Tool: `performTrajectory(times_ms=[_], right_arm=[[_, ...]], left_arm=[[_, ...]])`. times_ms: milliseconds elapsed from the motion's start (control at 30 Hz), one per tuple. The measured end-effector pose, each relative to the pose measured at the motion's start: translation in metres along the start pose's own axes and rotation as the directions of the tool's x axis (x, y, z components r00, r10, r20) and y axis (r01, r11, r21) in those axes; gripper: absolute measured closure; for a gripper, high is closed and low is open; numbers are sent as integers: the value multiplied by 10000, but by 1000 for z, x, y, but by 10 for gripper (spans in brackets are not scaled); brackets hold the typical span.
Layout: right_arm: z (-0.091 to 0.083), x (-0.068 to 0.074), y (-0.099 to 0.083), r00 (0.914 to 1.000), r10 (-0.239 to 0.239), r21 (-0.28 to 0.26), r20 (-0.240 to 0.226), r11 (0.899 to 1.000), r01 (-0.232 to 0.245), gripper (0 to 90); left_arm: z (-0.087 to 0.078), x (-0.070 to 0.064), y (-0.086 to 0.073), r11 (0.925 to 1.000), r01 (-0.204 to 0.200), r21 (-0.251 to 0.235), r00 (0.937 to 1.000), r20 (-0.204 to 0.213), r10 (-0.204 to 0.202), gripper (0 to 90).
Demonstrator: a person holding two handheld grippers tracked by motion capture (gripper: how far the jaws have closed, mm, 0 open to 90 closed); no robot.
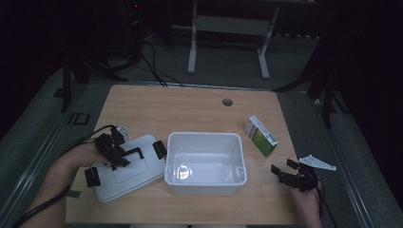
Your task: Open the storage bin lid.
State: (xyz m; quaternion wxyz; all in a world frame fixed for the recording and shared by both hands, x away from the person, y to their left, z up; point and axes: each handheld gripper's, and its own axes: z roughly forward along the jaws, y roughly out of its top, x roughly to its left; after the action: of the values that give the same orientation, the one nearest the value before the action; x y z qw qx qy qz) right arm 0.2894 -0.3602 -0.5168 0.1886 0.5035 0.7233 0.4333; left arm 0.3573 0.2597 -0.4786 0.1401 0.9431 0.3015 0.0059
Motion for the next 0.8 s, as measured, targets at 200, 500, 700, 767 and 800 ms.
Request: performTrajectory(times_ms=[200,500,700,767,800], right_arm=[[2,-1,13,9986,-296,338,430,9990,281,185],[8,-2,44,9978,-630,641,196,9960,616,185],[15,-1,59,9958,-916,896,-27,9918,915,192],[21,0,70,9937,-1115,1125,-97,9873,1118,200],[22,0,73,9934,-1141,1189,-106,9863,1145,200]], left_arm=[[0,-1,0,10000,16,-33,10000,45,-16,401],[0,-3,1,9999,-104,52,9999,27,103,401],[0,-2,1,10000,-11,70,9999,119,10,401],[0,-1,0,10000,26,73,9999,140,-27,401],[1,-1,0,10000,30,76,9998,177,-31,401]])
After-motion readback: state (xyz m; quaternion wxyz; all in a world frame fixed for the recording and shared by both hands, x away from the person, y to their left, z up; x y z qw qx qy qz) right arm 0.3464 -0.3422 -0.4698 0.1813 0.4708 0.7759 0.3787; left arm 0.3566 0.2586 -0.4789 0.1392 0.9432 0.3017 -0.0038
